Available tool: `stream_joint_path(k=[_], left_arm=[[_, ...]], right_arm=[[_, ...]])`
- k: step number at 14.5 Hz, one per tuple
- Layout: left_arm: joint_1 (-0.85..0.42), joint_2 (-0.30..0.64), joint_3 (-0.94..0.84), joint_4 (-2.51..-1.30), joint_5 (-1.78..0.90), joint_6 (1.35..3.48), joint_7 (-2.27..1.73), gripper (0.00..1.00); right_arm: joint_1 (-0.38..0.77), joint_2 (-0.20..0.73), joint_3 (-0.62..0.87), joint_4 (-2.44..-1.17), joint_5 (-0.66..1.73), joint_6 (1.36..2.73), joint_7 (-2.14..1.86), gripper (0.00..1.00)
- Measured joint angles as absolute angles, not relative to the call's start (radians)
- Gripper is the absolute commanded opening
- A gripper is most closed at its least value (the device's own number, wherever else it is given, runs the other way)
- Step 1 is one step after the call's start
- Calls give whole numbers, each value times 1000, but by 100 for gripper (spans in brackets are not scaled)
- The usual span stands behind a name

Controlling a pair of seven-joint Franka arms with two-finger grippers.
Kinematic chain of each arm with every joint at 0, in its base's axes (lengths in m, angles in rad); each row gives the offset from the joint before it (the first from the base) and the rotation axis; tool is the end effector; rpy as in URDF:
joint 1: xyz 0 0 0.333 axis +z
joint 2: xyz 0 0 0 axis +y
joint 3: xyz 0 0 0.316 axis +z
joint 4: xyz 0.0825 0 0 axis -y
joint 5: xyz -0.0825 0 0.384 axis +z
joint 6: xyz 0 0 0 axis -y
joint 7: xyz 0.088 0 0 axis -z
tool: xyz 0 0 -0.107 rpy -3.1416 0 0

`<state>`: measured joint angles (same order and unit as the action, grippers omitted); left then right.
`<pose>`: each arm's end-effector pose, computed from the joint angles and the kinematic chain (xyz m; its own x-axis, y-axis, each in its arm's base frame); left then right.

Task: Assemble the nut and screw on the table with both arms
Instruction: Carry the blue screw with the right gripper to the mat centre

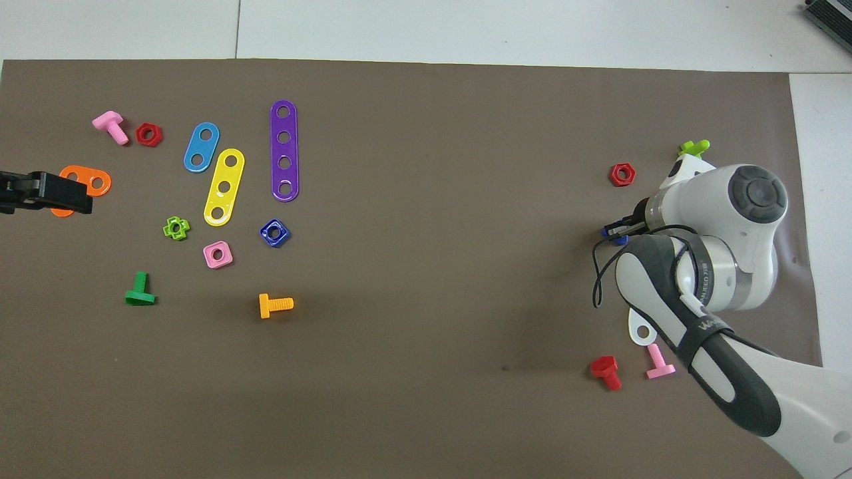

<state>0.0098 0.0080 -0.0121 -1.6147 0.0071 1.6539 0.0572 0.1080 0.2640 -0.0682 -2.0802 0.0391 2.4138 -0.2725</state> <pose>0.5641 -0.0006 0.6066 0.9977 -0.0600 0.0307 -0.0598 -0.9982 -0.0088 0.5892 0.0246 0.3070 0.9566 0.2827 0.0704 0.2828 -0.9591 0.0091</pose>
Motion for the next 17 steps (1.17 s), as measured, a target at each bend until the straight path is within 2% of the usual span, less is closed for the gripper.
stream_joint_path(k=[4,8,12,17], left_arm=[[10,8,-12,-1615,7,1654,57,100],[10,8,-12,-1615,7,1654,57,100],[10,8,-12,-1615,7,1654,57,100],[10,8,-12,-1615,7,1654,57,100]], right_arm=[[103,260,-68,-2039,39,2364,-266,0],[129,245,-67,-1842,39,2161,-158,0],[287,268,-62,-1723,43,2119,50,0],[472,415,-59,-1571,42,2127,336,0]])
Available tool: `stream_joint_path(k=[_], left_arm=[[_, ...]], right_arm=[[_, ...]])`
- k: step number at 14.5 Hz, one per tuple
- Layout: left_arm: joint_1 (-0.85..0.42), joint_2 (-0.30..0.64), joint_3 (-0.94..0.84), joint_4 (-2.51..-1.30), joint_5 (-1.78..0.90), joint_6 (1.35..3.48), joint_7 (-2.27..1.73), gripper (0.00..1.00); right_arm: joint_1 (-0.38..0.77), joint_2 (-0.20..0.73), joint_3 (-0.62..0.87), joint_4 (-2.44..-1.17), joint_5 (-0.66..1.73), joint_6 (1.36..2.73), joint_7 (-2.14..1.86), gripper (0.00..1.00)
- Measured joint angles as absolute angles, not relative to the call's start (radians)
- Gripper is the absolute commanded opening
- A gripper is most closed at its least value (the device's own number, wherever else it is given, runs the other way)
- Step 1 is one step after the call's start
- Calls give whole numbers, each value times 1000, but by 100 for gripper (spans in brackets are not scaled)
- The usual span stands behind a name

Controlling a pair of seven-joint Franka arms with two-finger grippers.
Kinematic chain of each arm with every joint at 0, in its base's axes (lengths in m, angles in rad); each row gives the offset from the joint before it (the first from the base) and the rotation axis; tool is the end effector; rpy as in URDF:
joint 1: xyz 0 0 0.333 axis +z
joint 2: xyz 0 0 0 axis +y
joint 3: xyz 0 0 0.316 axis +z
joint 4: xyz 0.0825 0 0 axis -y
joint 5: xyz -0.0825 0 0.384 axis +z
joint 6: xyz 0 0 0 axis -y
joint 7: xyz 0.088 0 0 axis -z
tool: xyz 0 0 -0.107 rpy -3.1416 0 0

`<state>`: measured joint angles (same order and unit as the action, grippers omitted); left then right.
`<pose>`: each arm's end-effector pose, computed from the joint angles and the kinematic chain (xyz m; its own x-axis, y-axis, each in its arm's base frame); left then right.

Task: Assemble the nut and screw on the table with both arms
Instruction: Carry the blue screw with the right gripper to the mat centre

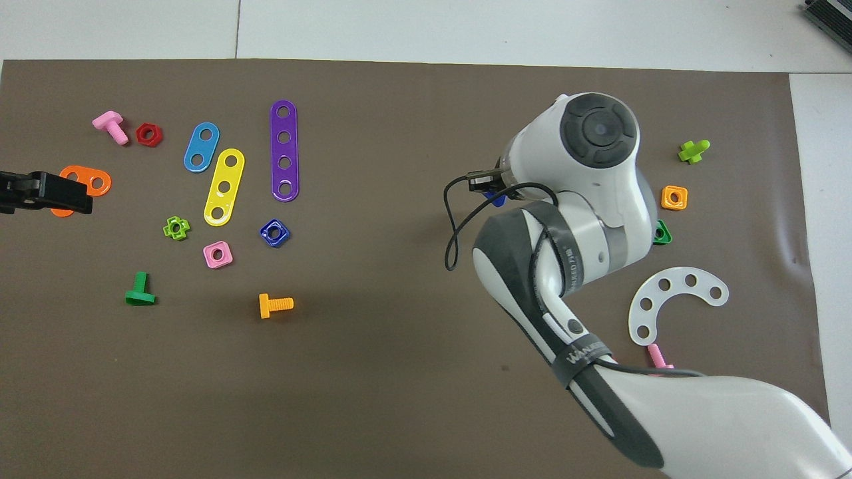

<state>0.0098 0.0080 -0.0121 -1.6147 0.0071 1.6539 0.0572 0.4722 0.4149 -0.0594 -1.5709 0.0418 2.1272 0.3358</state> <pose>0.5641 -0.0006 0.6066 0.9977 -0.0600 0.0307 -0.0598 -0.9982 -0.0088 0.6288 0.2834 0.4165 0.9898 0.0597 0.1290 0.0679 -0.9959 -0.0602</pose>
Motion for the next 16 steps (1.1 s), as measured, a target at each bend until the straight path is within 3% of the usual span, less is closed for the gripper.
stream_joint_path(k=[5,14,15,16], left_arm=[[10,8,-12,-1615,7,1654,57,100],[10,8,-12,-1615,7,1654,57,100],[10,8,-12,-1615,7,1654,57,100],[10,8,-12,-1615,7,1654,57,100]], right_arm=[[614,581,-59,-1455,-24,2165,645,0],[674,627,-59,-1452,-24,2199,745,0],[675,627,-59,-1464,-24,2200,745,7],[675,627,-59,-1474,-24,2202,745,99]])
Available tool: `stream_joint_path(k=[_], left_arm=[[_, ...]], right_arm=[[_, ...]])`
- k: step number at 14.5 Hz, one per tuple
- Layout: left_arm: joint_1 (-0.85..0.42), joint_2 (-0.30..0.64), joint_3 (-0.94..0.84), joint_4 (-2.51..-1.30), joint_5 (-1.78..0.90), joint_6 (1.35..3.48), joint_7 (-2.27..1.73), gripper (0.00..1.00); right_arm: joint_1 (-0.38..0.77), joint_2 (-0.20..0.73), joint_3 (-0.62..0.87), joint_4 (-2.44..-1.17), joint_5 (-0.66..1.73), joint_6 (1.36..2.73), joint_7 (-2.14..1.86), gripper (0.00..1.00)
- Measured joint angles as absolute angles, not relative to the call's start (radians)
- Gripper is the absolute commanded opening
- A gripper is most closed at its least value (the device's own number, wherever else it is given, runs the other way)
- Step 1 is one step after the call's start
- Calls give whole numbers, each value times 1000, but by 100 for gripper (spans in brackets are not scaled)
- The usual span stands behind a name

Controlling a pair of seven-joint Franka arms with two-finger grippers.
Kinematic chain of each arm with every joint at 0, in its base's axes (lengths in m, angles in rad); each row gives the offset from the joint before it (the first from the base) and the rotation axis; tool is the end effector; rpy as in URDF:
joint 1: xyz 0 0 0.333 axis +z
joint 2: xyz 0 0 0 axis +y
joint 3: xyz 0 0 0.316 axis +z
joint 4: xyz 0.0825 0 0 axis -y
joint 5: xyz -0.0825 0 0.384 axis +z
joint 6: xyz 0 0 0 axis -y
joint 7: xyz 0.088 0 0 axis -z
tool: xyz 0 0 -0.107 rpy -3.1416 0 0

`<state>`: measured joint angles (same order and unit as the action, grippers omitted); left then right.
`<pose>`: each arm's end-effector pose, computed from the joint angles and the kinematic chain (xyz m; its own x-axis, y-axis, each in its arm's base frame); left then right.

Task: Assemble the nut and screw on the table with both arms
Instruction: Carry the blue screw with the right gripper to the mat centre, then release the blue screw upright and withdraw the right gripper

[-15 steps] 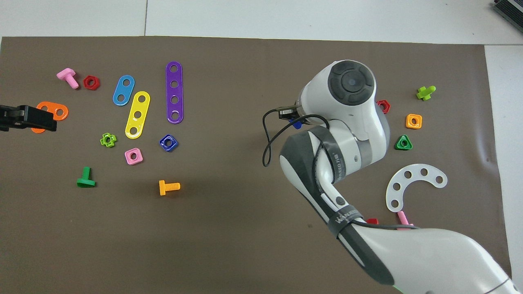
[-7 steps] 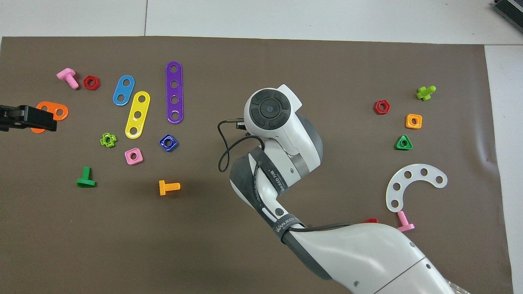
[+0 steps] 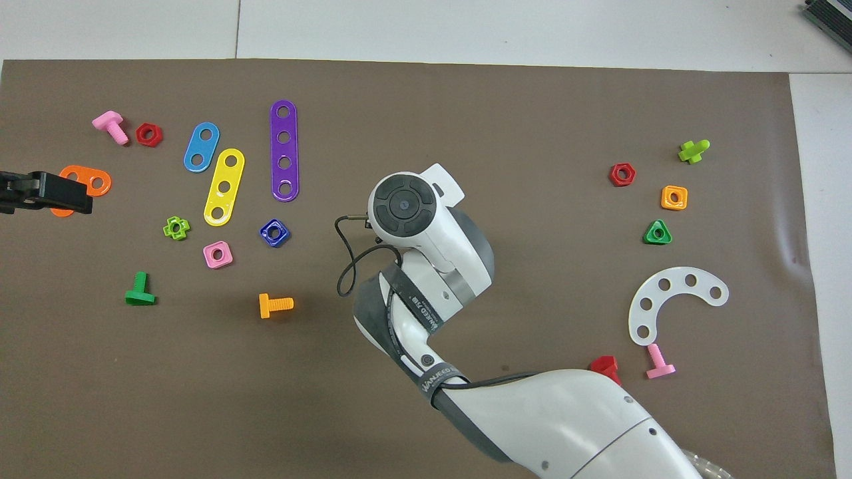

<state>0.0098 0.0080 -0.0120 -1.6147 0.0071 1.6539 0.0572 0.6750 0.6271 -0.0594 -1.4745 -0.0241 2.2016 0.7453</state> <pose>0.5641 -0.0005 0.6066 0.9977 -0.0599 0.0307 -0.0597 -0.9982 -0.0088 0.5866 0.4233 0.3202 0.9883 -0.1041 0.1112 -0.1017 -0.9944 -0.0269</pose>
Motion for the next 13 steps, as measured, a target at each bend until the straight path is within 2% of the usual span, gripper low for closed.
stream_joint_path(k=[7,9,13], left_arm=[[10,8,-12,-1615,7,1654,57,100],[10,8,-12,-1615,7,1654,57,100],[-8,4,-33,-1615,7,1653,56,100]], right_arm=[[670,599,-70,-1485,-24,2202,762,100],[629,532,-80,-1484,-25,2169,762,100],[456,362,-81,-1488,-26,2024,649,100]])
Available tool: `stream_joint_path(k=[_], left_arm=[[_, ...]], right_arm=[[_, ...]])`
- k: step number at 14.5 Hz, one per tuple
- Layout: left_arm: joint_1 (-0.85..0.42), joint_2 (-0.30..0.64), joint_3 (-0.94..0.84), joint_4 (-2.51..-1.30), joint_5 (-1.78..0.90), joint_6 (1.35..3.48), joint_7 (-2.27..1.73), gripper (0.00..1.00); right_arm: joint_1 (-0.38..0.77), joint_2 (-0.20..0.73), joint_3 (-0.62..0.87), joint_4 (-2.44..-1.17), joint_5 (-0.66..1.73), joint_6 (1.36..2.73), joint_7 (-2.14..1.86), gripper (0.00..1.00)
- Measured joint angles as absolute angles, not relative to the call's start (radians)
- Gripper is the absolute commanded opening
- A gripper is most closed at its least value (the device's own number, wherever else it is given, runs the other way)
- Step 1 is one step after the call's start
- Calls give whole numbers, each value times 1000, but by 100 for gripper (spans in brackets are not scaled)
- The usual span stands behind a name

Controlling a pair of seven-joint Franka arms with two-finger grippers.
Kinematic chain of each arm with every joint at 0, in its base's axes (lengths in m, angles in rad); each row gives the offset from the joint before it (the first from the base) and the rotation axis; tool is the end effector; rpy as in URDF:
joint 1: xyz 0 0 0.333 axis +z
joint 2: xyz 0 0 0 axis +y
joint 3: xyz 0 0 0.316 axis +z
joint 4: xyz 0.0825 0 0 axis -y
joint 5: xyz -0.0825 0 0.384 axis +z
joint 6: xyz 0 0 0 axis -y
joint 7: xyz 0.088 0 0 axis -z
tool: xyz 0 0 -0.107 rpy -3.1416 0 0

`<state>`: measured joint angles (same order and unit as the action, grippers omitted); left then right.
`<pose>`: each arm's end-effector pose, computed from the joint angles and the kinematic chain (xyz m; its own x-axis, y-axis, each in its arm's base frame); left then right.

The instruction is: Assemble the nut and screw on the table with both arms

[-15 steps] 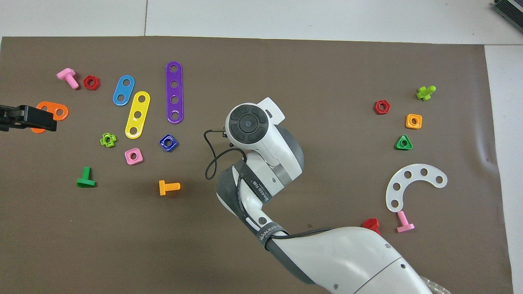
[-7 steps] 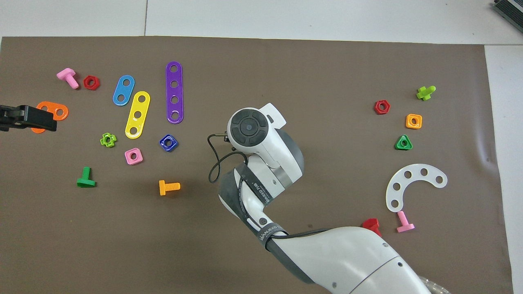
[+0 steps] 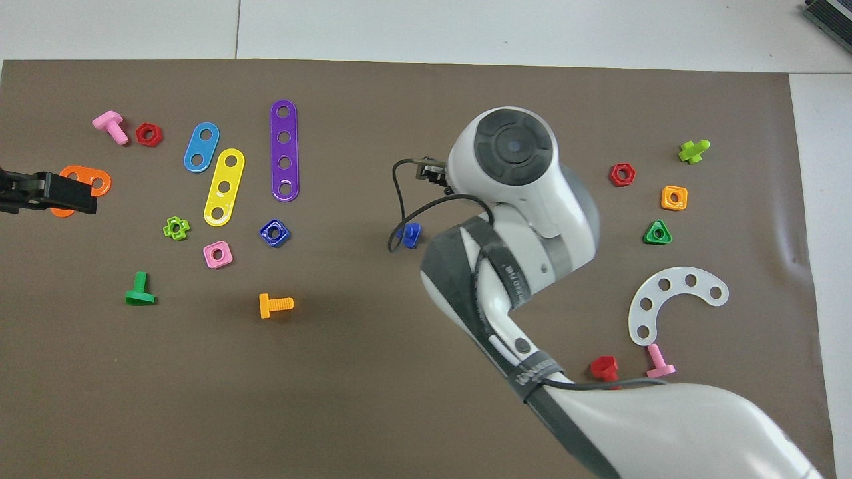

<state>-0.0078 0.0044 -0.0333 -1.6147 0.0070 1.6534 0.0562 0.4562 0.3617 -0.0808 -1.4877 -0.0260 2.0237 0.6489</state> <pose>0.5626 -0.0224 0.6086 0.9946 -0.0977 0.0339 -0.0974 -0.9952 -0.0088 0.6358 0.2574 0.4837 0.9517 -0.2551 0.1709 -0.2480 -0.9668 -0.0624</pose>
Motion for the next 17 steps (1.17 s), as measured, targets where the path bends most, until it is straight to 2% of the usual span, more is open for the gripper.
stream_joint_path(k=[7,11,15,17], left_arm=[[-19,-1,-35,-1620,7,1659,53,100],[-31,-1,-37,-1680,-33,1696,53,99],[-89,71,-38,-1725,-47,1795,-48,93],[-129,128,-39,-1738,-48,1867,-165,91]], right_arm=[[209,189,-80,-1491,-2,1804,343,100],[110,107,-80,-1491,1,1631,189,100],[30,66,-80,-1501,1,1485,110,100],[26,48,-80,-1542,1,1484,110,100]])
